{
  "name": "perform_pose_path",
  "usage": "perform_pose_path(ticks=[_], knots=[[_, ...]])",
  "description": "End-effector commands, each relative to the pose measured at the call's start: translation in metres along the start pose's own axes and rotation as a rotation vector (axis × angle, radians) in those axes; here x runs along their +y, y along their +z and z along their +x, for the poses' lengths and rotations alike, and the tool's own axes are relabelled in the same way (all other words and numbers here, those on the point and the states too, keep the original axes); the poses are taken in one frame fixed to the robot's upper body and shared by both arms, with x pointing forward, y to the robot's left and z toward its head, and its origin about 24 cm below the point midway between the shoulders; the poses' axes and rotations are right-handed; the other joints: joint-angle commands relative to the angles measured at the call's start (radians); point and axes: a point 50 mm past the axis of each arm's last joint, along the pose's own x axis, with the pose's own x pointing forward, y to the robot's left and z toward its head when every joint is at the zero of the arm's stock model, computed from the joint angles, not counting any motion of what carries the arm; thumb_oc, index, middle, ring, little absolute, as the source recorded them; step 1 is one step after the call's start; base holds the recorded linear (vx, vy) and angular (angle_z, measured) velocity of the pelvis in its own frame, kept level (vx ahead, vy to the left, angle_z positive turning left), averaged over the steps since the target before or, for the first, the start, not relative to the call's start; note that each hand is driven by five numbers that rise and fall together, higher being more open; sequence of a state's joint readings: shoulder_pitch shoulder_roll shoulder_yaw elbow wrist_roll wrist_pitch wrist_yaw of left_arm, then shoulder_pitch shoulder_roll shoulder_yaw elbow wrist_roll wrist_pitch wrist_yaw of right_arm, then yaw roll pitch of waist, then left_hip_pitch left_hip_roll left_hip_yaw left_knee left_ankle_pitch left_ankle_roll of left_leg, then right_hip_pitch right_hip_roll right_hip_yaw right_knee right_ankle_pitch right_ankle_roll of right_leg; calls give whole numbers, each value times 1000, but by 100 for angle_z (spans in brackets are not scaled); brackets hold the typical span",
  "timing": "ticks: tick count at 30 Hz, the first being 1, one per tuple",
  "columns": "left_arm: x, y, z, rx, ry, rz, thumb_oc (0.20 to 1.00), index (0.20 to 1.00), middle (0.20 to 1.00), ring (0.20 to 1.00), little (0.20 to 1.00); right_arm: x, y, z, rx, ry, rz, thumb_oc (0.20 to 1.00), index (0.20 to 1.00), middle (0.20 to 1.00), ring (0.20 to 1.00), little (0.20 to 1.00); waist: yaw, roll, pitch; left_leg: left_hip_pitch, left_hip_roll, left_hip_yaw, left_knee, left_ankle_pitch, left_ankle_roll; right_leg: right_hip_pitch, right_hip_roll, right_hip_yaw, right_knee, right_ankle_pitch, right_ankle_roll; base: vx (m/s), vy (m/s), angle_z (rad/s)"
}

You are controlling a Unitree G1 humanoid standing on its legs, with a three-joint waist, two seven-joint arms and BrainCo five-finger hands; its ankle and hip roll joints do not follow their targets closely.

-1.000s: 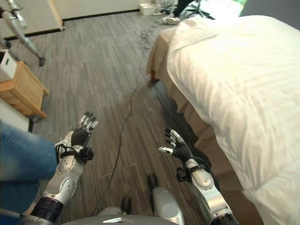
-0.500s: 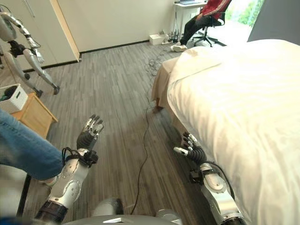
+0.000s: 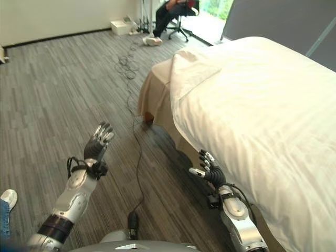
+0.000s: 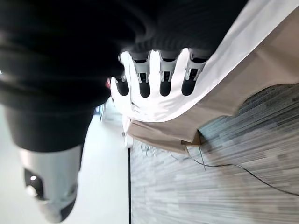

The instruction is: Making the bed.

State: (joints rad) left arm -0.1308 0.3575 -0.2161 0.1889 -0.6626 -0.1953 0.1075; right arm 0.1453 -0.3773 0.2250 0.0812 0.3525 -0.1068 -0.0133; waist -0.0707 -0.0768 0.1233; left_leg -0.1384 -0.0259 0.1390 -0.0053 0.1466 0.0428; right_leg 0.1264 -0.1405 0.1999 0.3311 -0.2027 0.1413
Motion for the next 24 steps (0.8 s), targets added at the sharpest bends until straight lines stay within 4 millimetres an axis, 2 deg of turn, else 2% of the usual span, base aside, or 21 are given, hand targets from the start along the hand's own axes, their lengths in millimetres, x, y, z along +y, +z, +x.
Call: perform_pose_path(ticks=[1, 2, 3, 4, 6, 10, 12, 14, 15, 16, 19, 21, 22, 23, 24], knots=[[-3, 29, -1, -157, -26, -4, 1000, 1000, 1000, 1000, 1000, 8, 31, 14, -146, 66, -15, 1000, 1000, 1000, 1000, 1000, 2, 29, -2, 38, 92, -16, 33, -67, -40, -116, 27, -9, 51, 332, 40, 364, 409, -47], [2, 28, -3, -145, -15, 23, 1000, 1000, 1000, 1000, 1000, 12, 29, 12, -143, 81, 6, 1000, 1000, 1000, 1000, 1000, -17, 42, 15, 112, 89, 1, -4, -91, -26, -174, 13, -62, 153, 356, 38, 246, 305, -29], [2, 28, -3, -145, -15, 23, 1000, 1000, 1000, 1000, 1000, 12, 29, 12, -143, 81, 6, 1000, 1000, 1000, 1000, 1000, -16, 44, 14, 111, 91, 3, -5, -89, -26, -176, 16, -60, 152, 359, 37, 281, 340, -24], [5, 27, -5, -139, 0, 34, 1000, 1000, 1000, 1000, 1000, 14, 27, 11, -134, 84, 25, 1000, 1000, 1000, 1000, 1000, -19, 48, 18, 141, 89, 21, -16, -102, -19, -206, -9, -111, 176, 373, 26, 176, 199, -31], [9, 27, -6, -135, 16, 28, 1000, 1000, 1000, 1000, 1000, 16, 22, 9, -114, 90, 61, 1000, 1000, 1000, 1000, 1000, -33, 53, 22, 183, 86, 43, -38, -116, -18, -255, -13, -178, 162, 361, 13, 272, 244, -31], [17, 14, -15, -76, 27, 36, 1000, 1000, 1000, 1000, 1000, 4, 15, 1, -76, 74, 41, 1000, 1000, 1000, 1000, 1000, -59, 50, 26, 232, 70, 29, -41, -151, -23, -326, 58, -244, 47, 290, 6, 275, 123, -12], [15, 8, -16, -50, 24, 30, 1000, 1000, 1000, 1000, 1000, 1, 13, -1, -70, 59, 75, 1000, 1000, 1000, 1000, 1000, -75, 39, 24, 264, 51, 0, -57, -167, -28, -334, 107, -226, -82, 263, 2, 275, 39, 31], [13, 6, -16, -48, 15, 23, 1000, 1000, 1000, 1000, 1000, 0, 14, -1, -75, 58, 74, 1000, 1000, 1000, 1000, 1000, -69, 32, 28, 288, 45, -13, -68, -173, -31, -305, 108, -246, -167, 273, -1, 217, -18, 53], [14, 6, -17, -49, 20, 22, 1000, 1000, 1000, 1000, 1000, 0, 15, 0, -78, 62, 65, 1000, 1000, 1000, 1000, 1000, -58, 29, 24, 296, 42, -9, -75, -176, -33, -300, 93, -289, -206, 283, -2, 243, -78, 25], [16, 4, -20, -43, 33, 15, 1000, 1000, 1000, 1000, 1000, 1, 16, 0, -82, 68, 53, 1000, 1000, 1000, 1000, 1000, -37, 26, 18, 305, 40, 4, -76, -186, -35, -289, 67, -379, -225, 300, -6, 175, -70, 8], [16, 0, -25, -32, 38, -15, 1000, 1000, 1000, 1000, 1000, 1, 18, 2, -84, 82, 42, 1000, 1000, 1000, 1000, 1000, -24, 19, -7, 307, 48, 14, -51, -205, -45, -231, 79, -369, -272, 287, -20, 217, -116, -19], [18, 1, -26, -36, 50, -36, 1000, 1000, 1000, 1000, 1000, 4, 23, 7, -106, 93, 40, 1000, 1000, 1000, 1000, 1000, -14, 18, -19, 289, 78, 30, 63, -216, -62, -201, 95, -369, -286, 273, -39, 204, -144, -9], [17, 2, -26, -39, 46, -42, 1000, 1000, 1000, 1000, 1000, 4, 25, 8, -112, 94, 37, 1000, 1000, 1000, 1000, 1000, -12, 12, -18, 265, 97, 37, 152, -195, -71, -183, 101, -359, -291, 266, -52, 193, -260, -30], [12, 4, -22, -51, 33, -56, 1000, 1000, 1000, 1000, 1000, 0, 28, 8, -127, 77, 26, 1000, 1000, 1000, 1000, 1000, -16, 9, 5, 163, 180, 76, 437, -105, -121, -142, 114, -374, -298, 246, -94, 115, -212, -37], [12, 4, -22, -51, 33, -56, 1000, 1000, 1000, 1000, 1000, 0, 28, 8, -128, 77, 27, 1000, 1000, 1000, 1000, 1000, -18, 8, 3, 157, 179, 74, 438, -101, -121, -145, 113, -376, -299, 249, -95, 83, -214, -13]])
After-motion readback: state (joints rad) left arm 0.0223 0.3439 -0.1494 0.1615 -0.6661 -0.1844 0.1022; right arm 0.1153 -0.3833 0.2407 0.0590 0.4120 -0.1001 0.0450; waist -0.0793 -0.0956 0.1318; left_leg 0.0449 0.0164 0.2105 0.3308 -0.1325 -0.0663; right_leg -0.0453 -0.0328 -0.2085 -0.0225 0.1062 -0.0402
